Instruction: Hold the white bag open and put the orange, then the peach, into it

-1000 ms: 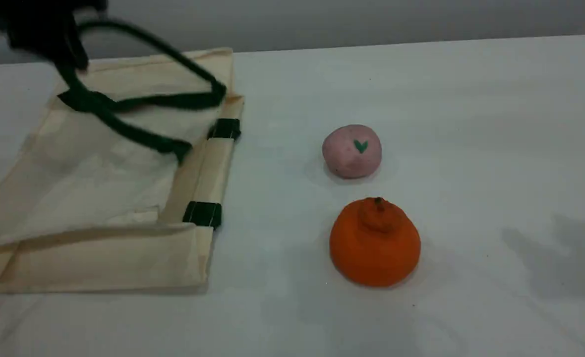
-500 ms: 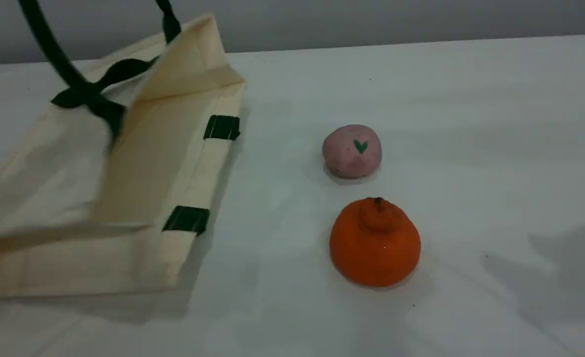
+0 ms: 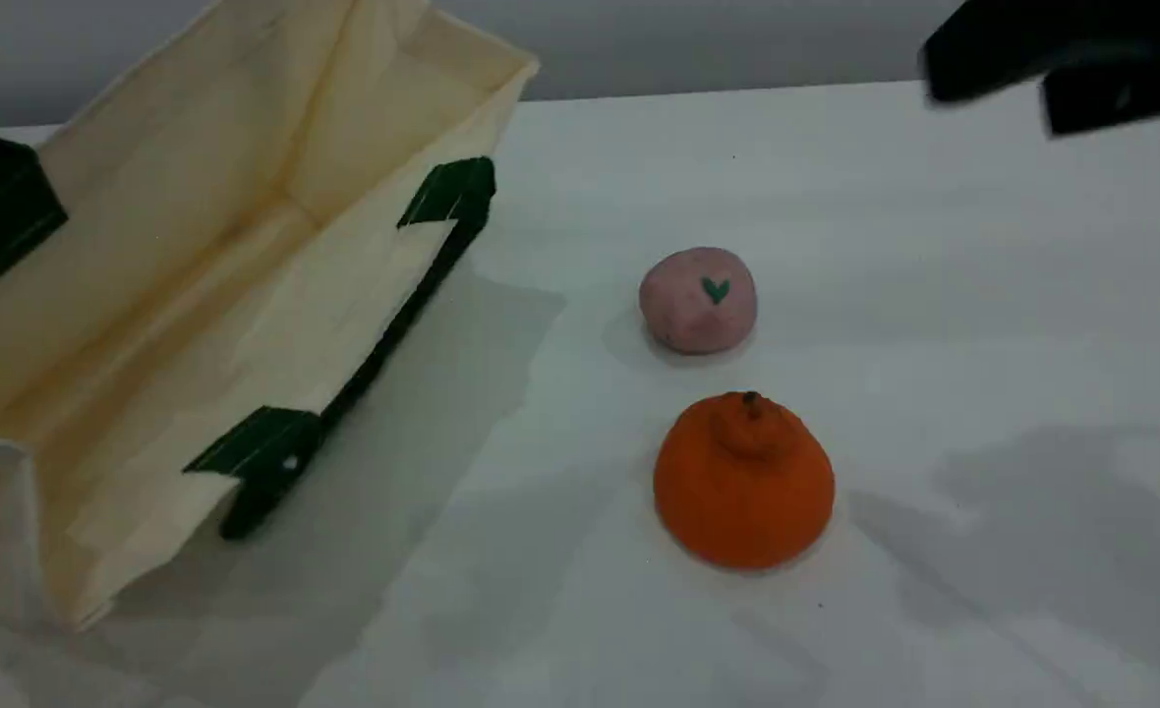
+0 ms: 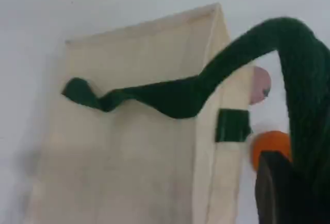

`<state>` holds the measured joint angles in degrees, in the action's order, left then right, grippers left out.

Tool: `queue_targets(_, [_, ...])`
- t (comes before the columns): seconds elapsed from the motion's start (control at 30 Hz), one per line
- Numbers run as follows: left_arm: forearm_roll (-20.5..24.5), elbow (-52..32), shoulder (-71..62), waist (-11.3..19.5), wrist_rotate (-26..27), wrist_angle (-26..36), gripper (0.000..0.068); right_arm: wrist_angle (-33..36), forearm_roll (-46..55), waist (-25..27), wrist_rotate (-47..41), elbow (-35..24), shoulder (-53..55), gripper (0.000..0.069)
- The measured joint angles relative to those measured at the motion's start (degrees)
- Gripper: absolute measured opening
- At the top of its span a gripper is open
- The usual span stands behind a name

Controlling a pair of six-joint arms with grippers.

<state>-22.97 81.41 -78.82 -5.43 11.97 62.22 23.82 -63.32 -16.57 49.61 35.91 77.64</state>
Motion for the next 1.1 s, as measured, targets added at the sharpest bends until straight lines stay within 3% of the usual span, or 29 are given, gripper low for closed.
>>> queue_targets(0.3, [1.0, 0.0, 0.2, -3.5, 1.0, -0.7, 0.0061, -12.8, -1.1, -9.2, 0.2, 0.5, 14.5, 0.0515])
queue_targets(0.4, [3.0, 0.0, 0.2, -3.5, 0.2, -1.2, 0.0061, -13.4, -1.5, -11.0, 0.2, 1.3, 18.2, 0.0515])
queue_targets(0.77, [3.4, 0.0, 0.2, -3.5, -0.1, -1.4, 0.0061, -11.7, -1.5, -16.6, 0.5, 6.9, 26.4, 0.0515])
queue_targets(1.1, [3.4, 0.0, 0.1, -3.5, -0.1, -1.4, 0.0061, -14.8, -1.6, -16.7, 0.4, 9.3, 31.5, 0.0515])
